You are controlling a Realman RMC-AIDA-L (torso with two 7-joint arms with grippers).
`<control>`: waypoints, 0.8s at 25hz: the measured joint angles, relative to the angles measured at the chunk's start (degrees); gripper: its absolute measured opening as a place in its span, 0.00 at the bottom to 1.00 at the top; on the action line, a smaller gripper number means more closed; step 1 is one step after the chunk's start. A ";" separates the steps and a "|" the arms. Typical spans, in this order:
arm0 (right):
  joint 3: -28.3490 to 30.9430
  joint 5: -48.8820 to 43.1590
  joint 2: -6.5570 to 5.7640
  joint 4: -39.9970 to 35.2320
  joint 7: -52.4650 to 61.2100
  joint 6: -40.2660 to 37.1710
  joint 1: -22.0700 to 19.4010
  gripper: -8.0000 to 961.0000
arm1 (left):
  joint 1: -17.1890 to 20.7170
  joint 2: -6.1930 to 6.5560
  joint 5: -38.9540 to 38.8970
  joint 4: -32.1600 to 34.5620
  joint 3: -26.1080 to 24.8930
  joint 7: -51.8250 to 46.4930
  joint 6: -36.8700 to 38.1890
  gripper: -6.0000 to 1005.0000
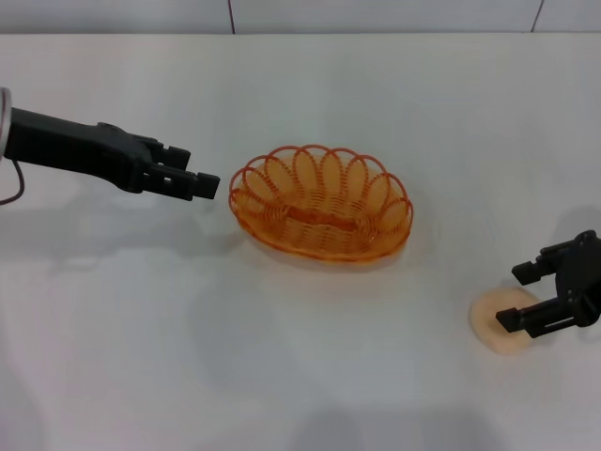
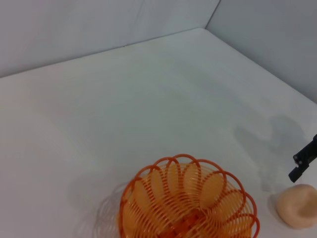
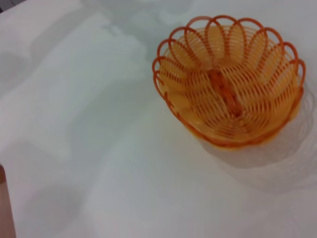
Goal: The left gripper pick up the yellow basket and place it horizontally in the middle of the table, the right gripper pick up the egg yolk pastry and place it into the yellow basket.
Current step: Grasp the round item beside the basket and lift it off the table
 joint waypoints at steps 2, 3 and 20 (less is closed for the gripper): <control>-0.10 -0.60 -0.01 0.42 0.31 0.11 0.14 0.75 | 0.09 -0.11 0.00 0.00 0.00 0.02 -0.05 0.78; -0.13 -0.88 -0.01 0.54 0.38 0.13 0.18 0.74 | 0.10 -0.12 -0.01 0.00 0.00 0.02 -0.05 0.78; -1.36 -1.70 0.07 0.12 1.01 -0.30 0.47 0.21 | 0.22 -0.18 -0.06 -0.04 -0.10 0.02 -0.06 0.78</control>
